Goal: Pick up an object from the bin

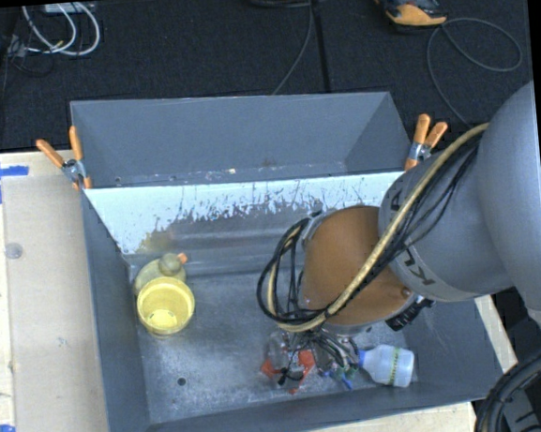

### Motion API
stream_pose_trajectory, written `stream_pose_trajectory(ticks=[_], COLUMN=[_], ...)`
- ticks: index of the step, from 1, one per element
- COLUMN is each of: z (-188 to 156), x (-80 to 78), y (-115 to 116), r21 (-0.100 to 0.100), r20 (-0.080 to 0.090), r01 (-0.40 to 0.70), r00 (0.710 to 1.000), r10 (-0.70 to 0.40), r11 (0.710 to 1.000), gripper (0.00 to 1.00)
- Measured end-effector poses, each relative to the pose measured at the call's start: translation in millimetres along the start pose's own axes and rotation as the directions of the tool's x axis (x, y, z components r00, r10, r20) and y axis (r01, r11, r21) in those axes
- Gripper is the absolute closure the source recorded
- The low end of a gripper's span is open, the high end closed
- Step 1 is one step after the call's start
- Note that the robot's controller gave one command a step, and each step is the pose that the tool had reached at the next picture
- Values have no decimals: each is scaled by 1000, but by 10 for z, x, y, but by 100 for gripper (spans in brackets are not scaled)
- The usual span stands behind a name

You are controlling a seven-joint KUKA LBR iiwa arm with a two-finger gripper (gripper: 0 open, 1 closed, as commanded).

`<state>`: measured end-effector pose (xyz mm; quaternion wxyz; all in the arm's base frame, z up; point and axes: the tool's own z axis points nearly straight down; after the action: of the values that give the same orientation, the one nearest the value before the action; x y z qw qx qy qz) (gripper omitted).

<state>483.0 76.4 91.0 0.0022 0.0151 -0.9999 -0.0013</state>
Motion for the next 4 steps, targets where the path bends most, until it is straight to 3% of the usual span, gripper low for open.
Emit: stream_pose_trajectory(ticks=[1,2,3,4], z=[-915,-914,-914,-512], x=[-121,-121,-121,-2], y=[18,18,18,-2], r21=[0,0,0,-1], r20=[-1,-1,-1,4], r01=[-12,-14,-15,-6], r00=[1000,1000,1000,1000], r10=[12,14,15,6], r11=[1000,1000,1000,1000], gripper=[100,0,0,0])
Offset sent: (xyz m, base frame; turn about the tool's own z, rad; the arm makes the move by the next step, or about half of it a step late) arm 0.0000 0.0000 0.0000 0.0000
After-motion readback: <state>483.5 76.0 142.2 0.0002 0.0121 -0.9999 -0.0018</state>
